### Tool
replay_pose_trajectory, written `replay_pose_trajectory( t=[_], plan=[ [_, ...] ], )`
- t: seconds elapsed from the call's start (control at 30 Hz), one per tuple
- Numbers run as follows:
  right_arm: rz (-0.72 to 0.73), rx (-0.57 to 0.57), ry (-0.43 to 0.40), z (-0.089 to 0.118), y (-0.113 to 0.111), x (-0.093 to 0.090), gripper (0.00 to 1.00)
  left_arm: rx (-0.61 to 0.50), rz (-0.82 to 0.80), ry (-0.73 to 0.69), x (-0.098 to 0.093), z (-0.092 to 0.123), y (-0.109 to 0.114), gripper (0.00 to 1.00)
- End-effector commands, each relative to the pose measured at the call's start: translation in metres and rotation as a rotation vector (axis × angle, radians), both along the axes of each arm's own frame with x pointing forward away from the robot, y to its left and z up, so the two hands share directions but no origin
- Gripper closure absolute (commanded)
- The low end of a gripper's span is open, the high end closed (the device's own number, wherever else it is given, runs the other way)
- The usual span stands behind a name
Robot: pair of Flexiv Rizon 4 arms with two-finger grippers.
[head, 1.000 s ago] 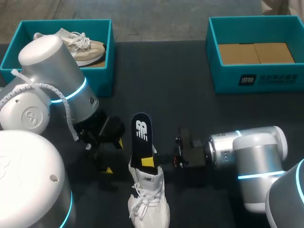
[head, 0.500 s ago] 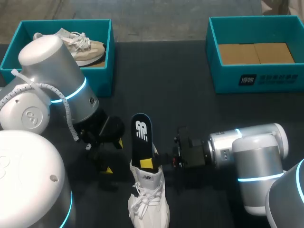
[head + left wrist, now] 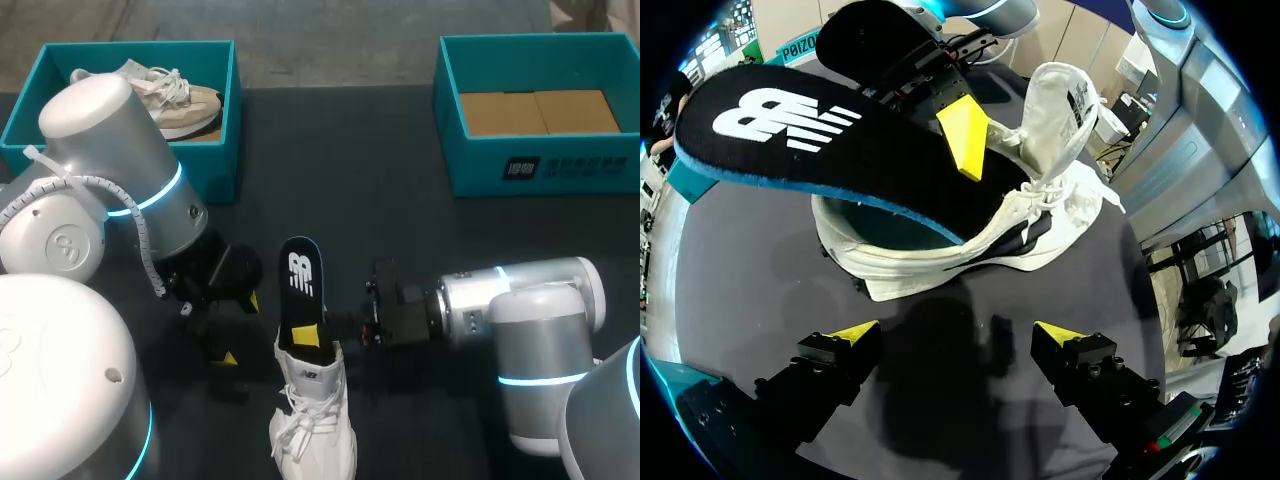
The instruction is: Take the shoe out of the shoebox, open the shoe tongue, remove and reinsert the insole, then place the shoe into the shoebox
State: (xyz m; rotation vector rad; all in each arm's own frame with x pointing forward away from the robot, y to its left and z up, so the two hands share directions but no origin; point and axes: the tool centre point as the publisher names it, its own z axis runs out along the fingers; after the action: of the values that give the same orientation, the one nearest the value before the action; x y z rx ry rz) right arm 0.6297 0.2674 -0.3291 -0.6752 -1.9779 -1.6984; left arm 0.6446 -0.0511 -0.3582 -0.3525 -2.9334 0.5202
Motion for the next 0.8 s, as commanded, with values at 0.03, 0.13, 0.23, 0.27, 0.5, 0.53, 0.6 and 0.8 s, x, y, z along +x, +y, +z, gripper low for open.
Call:
replay_pose_trajectory(
  t=[0.03, 0.13, 0.23, 0.27, 0.5, 0.53, 0.6, 0.8],
  plan=[
    [-0.005, 0.005, -0.008, 0.005, 0.0, 0.002, 0.72, 0.0, 0.0, -0.002, 0.0, -0.001, 0.0, 0.0],
    [-0.012, 0.016, -0.022, 0.009, 0.0, 0.006, 0.71, 0.0, 0.0, -0.002, 0.0, -0.001, 0.0, 0.0],
    [-0.017, 0.026, -0.029, 0.013, 0.001, 0.01, 0.73, 0.0, 0.0, -0.002, 0.0, -0.001, 0.0, 0.0],
    [-0.021, 0.03, -0.03, 0.013, 0.0, 0.012, 0.73, 0.0, 0.0, -0.002, 0.0, -0.001, 0.0, 0.0],
    [-0.05, 0.061, -0.039, 0.018, -0.001, 0.022, 0.77, 0.0, 0.0, -0.002, 0.0, -0.001, 0.0, 0.0],
    [-0.056, 0.067, -0.04, 0.018, -0.001, 0.023, 0.77, 0.0, 0.0, -0.002, 0.0, -0.001, 0.0, 0.0],
    [-0.067, 0.078, -0.04, 0.018, -0.001, 0.024, 0.79, 0.0, 0.0, -0.002, 0.0, -0.001, 0.0, 0.0],
    [-0.085, 0.094, -0.04, 0.02, 0.0, 0.028, 0.9, 0.0, 0.0, -0.002, 0.0, -0.001, 0.0, 0.0]
  ],
)
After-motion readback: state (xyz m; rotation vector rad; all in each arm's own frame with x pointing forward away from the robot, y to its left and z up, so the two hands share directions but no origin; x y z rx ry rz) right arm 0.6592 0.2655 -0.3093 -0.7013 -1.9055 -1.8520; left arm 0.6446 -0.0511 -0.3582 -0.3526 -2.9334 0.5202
